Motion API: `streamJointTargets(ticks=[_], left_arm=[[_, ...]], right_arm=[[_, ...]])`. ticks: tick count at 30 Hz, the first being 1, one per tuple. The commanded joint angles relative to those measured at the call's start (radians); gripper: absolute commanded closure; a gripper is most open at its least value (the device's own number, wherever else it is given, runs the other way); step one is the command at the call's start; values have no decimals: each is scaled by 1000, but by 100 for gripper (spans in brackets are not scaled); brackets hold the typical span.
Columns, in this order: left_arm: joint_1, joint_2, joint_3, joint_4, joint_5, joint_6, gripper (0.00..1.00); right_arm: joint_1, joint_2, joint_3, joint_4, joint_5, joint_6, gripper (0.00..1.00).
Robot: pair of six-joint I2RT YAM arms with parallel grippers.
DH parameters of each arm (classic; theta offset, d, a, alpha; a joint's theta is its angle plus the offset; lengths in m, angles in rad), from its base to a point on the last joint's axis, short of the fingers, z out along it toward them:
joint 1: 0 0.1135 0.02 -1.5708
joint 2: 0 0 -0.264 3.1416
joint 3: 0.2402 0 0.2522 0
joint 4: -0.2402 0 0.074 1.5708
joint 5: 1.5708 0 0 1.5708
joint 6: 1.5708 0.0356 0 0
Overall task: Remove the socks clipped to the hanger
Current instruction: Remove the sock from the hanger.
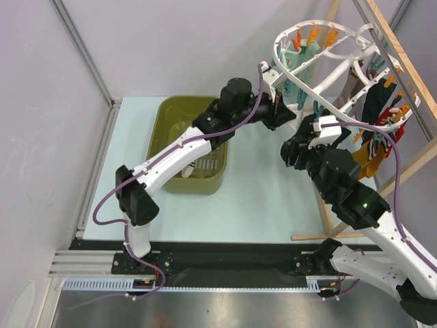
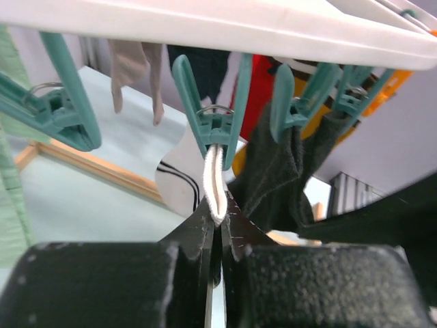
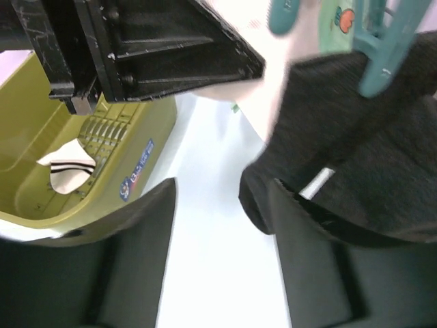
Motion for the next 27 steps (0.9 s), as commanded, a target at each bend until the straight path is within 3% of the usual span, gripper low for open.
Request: streamJointTargets(ticks=[1,2,8,19,27], left_arm=[[-10,-35,68,-28,65,-23,95],[-10,-35,76,-45,73,-37,95],[-9,2,189,-171,154,-74,95],[7,18,263,-228,199,-120,92],[14,19,263,-231,200,-120,93]], right_arm=[[3,4,30,51,-48,-62,36],[0,-2,11,64,-49,-74,31],[-18,-14,-7,118,-44,-135,25],[-41,21,-64,241,-6,-221,28],[-61,40,-78,273,-93,-249,29]])
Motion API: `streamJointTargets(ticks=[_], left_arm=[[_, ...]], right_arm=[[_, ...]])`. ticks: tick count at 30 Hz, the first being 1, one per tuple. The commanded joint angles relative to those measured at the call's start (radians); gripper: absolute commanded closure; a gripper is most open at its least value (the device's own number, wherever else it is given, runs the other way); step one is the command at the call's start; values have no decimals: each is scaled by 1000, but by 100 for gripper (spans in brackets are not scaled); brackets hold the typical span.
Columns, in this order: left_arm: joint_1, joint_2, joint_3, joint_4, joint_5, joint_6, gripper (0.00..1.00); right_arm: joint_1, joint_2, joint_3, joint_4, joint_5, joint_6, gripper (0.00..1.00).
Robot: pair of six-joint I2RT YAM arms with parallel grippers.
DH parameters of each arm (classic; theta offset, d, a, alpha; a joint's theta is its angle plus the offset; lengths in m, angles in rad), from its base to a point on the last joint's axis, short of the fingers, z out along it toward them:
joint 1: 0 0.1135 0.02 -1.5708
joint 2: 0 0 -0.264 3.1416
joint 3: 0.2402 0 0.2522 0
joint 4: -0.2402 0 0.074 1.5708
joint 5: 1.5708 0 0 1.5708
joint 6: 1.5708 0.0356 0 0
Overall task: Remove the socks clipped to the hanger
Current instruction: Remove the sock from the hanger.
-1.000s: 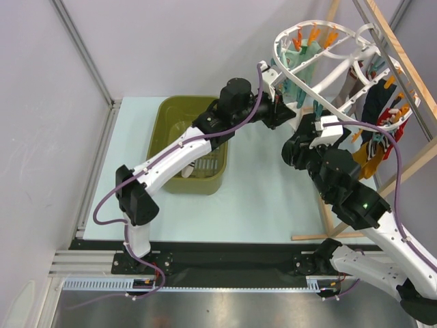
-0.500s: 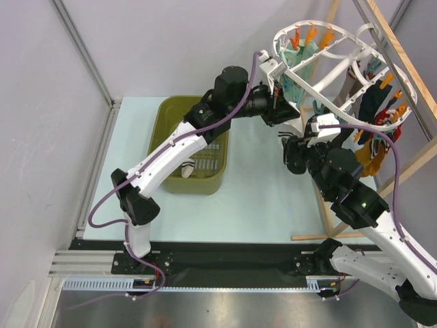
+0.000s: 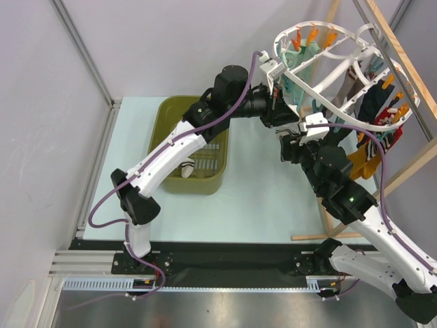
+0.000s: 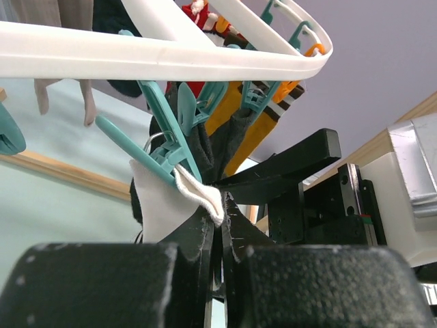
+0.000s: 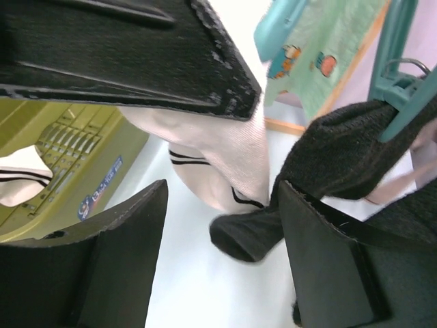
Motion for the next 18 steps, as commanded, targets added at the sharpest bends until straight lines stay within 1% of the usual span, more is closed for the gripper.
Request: streamJointTargets(ticks=[1,3,5,6,9,12,15,18], left_arm=[[8,9,46,11,22,-18,92],[15,14,46,11,30,-15,92],[21,23,47,17,69,-13,92],[29,25,47,17,82,-16,92],[38,26,52,20,114,-27,92],[41,18,52,23,131,-31,92],[44,18,52,23,148,-38,92],[51,21,52,29,163,-53,92]], right_arm=[[-6,-12,-1,75,-67,-30,29],[-8,-31,6,71,-101,-32,29],[-14,-40,20,50,-130,-24,30],[-34,-41,52,30,-152,-13,31],[-78,-15,129,-99,-309,30,31],[-127,6,161,-153,-383,53,30],[-149,9,163,-162,-405,59,28],[-150,2,163,-162,-388,62,28]])
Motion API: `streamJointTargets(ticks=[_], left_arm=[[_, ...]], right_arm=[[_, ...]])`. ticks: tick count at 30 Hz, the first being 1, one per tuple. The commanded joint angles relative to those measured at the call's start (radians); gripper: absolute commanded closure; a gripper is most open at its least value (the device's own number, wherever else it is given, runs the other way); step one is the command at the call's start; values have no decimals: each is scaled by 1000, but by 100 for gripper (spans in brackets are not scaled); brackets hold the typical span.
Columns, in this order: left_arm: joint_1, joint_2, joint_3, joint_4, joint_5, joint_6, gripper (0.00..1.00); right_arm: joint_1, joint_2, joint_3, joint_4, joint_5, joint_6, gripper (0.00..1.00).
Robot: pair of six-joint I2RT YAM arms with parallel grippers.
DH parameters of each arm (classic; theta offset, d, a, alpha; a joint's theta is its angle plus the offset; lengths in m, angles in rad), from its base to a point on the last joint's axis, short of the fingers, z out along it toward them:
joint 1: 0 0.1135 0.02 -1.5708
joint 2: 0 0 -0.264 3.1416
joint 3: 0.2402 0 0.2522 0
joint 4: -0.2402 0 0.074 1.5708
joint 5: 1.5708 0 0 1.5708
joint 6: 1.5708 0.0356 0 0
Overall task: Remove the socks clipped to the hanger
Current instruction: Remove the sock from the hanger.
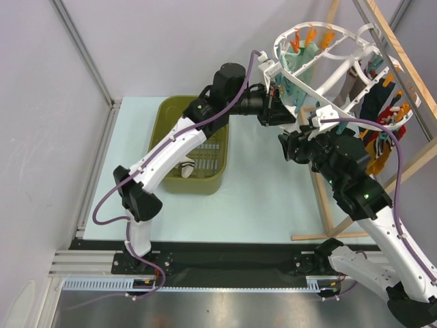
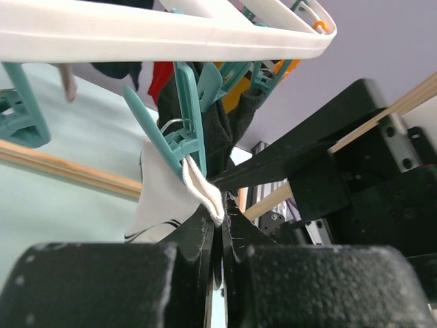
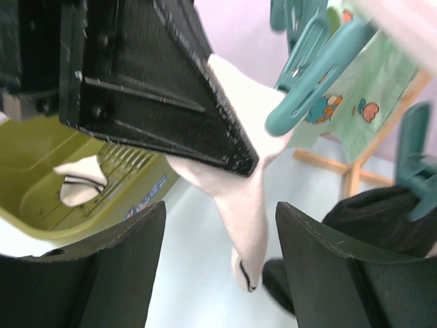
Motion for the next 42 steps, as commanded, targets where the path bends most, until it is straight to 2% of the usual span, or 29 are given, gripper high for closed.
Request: streamJointTargets(ticks=[1,11,18,21,22,24,25,26,28,29,33,35,37,42], left_arm=[[7,-10,49,28,51,-31,92],[17,-8,50,56,83,-65,92],[20,-1,56,69,99,-84,92],[20,4,58,82,105,-92,91],[18,5,59,86,106,-94,91],[20,7,58,92,111,-100,86],[20,7,58,92,113,-101,81],[20,6,58,95,111,-101,72],[18,2,56,89,105,-97,62],[20,-1,56,80,96,-95,49],[23,-17,62,56,21,-72,38],[23,-27,73,40,-71,-63,31],[23,-33,90,31,-148,-52,29],[23,-27,118,52,-203,-31,28]], right_arm=[[-4,-3,29,-24,-35,18,28],[-6,18,-28,18,13,-37,30],[-7,18,-80,74,77,-62,36],[-7,20,-94,91,68,-71,43],[-7,26,-92,90,62,-70,56],[-7,26,-92,90,51,-62,72],[-7,20,-96,93,46,-58,83],[-7,15,-100,91,43,-53,89],[-6,6,-106,94,34,-42,100],[-7,0,-112,96,36,-38,100],[-7,-12,-119,96,37,-22,100],[-7,-15,-122,97,42,-15,100],[-6,-17,-125,94,45,-8,100],[-7,-32,-142,99,51,-2,100]])
